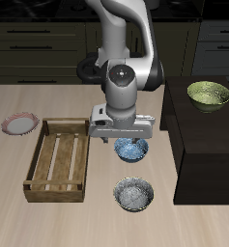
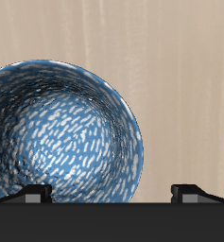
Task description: Place the blue bowl in the wooden tray
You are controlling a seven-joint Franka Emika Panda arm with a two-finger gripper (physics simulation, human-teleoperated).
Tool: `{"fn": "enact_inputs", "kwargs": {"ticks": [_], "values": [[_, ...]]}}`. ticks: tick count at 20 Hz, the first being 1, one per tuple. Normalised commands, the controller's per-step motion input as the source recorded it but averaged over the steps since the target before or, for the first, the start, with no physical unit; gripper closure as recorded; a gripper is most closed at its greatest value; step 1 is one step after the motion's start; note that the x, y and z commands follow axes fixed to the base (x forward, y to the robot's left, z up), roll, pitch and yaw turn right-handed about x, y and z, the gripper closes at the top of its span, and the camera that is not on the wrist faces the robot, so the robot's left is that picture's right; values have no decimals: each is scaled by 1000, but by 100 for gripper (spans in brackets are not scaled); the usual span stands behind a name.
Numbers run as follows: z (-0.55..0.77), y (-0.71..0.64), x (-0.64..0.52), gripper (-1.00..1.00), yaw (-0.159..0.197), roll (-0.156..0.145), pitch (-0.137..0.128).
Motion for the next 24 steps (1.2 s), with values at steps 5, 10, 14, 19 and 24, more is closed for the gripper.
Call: {"fn": "enact_inputs", "kwargs": {"ticks": [5,10,14,19,24], "values": [[-153,28,-22,-100,8,8,23],[-339,23,-3,-100,29,12,56],[-171,-36,-76,100,-11,32,22],[-26,-4,-63,100,-11,11,-1],[75,-20,-52,100,-17,20,-17]]}}
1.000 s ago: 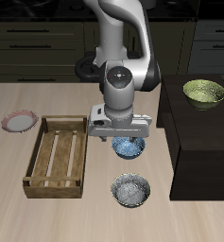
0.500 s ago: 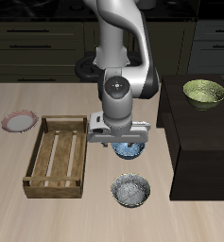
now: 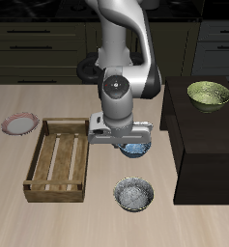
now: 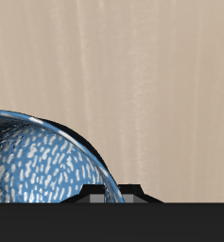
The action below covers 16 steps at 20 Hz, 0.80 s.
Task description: Place the blue bowl in the wooden tray
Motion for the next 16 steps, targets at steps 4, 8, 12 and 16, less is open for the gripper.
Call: {"fn": "enact_inputs", "kwargs": {"ticks": [4,8,12,16], "values": [[117,0,-39,100,-12,19,-17],[297,42,-66,100,-7,10,-35],[452,-37,-166,100,0,21,-59],[396,-132,-211,100,17,14,-49]]}}
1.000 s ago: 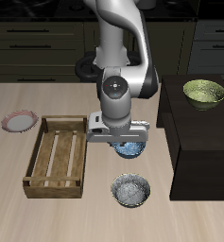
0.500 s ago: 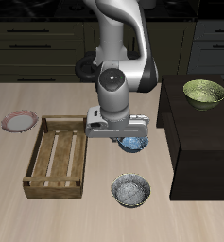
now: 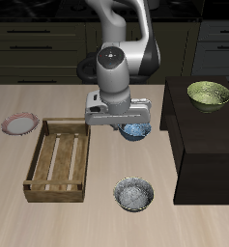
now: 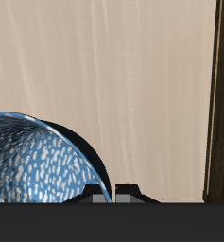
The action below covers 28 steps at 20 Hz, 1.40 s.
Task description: Place the blue bowl in the wooden tray
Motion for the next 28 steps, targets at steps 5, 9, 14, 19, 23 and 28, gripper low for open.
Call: {"fn": "enact_inputs", "kwargs": {"ticks": [5,9,14,19,23,28], "values": [[337,-201,-185,100,10,10,-38],[184,-121,-35,100,-4,7,-25],[489,-591,-2,100,9,-72,-68],[311,-617,91,100,-8,-74,-32],[212,-524,123,100,-8,-73,-19],[34,-269,103,100,7,-28,-7]]}}
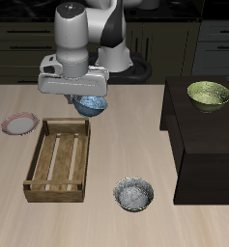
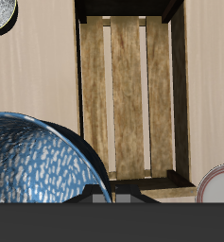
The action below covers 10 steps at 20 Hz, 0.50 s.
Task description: Place the blue bowl in the wooden tray
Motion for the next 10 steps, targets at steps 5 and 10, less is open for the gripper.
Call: {"fn": "enact_inputs", "kwargs": {"ticks": [5,10], "values": [[-2,-413,144,100,-25,-40,17],[-5,-264,92,100,-7,-39,6]]}}
